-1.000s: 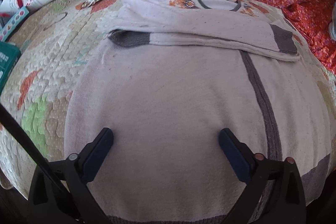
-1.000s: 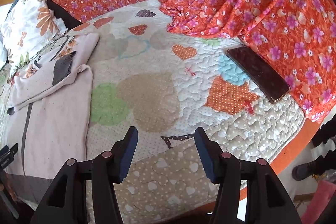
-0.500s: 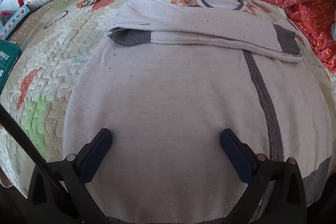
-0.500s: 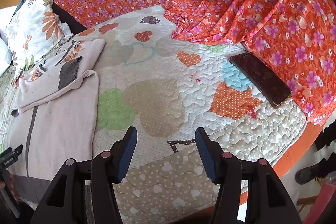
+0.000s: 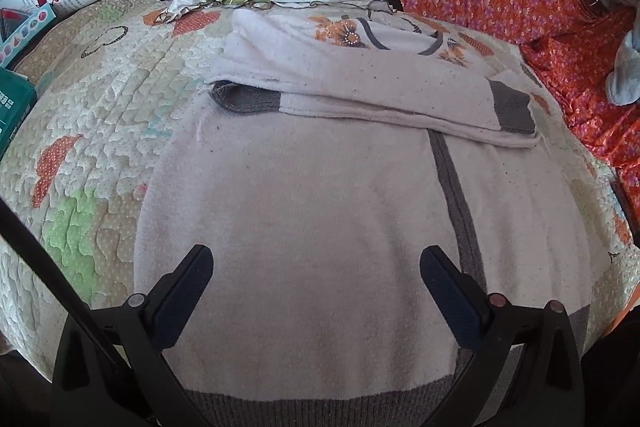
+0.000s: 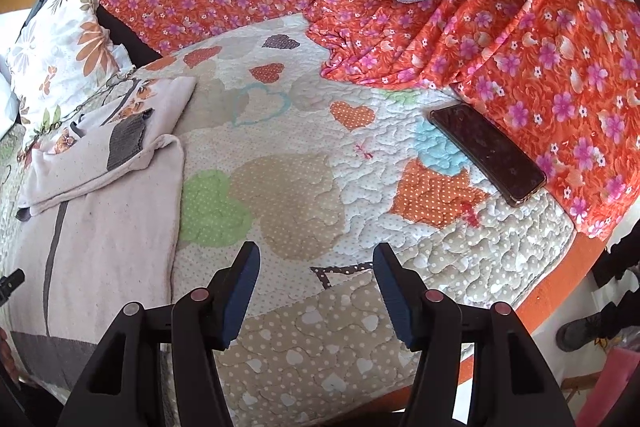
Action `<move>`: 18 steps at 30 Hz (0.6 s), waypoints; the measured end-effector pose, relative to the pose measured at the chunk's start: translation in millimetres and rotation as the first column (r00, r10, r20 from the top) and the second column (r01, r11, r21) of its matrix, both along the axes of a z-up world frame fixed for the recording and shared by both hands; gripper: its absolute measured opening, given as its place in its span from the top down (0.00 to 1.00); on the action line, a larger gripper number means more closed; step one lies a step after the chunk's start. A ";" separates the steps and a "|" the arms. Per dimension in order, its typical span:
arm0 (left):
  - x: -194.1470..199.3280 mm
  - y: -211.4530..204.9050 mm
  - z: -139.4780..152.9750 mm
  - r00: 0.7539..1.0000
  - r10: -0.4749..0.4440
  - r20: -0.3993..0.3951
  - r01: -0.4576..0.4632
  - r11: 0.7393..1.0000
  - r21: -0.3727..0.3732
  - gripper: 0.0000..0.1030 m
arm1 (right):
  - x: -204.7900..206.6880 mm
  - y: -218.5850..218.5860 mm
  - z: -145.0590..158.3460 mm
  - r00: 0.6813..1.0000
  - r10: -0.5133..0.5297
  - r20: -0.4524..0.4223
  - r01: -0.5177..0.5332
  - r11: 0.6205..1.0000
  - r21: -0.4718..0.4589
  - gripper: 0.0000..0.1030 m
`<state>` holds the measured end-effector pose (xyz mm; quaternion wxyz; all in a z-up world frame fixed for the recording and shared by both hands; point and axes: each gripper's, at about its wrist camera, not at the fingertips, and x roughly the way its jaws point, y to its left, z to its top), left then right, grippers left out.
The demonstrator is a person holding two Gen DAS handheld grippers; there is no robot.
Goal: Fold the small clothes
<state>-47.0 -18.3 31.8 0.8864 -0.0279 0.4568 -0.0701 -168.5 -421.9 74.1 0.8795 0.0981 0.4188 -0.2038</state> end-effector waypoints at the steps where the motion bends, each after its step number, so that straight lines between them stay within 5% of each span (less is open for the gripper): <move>1: -0.3 0.8 0.8 1.000 -0.001 0.000 0.001 1.000 -0.005 0.00 | -0.4 1.1 0.2 1.000 0.001 0.000 -0.001 1.000 -0.003 0.38; 7: -0.5 1.5 1.7 1.000 -0.008 -0.006 0.008 1.000 -0.026 0.01 | 1.8 0.8 -1.5 1.000 0.001 -0.010 -0.001 1.000 -0.009 0.38; 14: 1.4 8.2 11.1 1.000 -0.020 -0.012 0.019 0.998 -0.052 0.31 | 4.8 2.4 -2.8 1.000 0.023 -0.014 -0.023 0.999 -0.023 0.38; 18: -18.2 53.4 20.0 0.993 0.119 -0.014 -0.119 0.986 -0.118 0.31 | 1.5 3.7 -0.7 0.999 0.039 0.008 -0.039 0.999 -0.023 0.38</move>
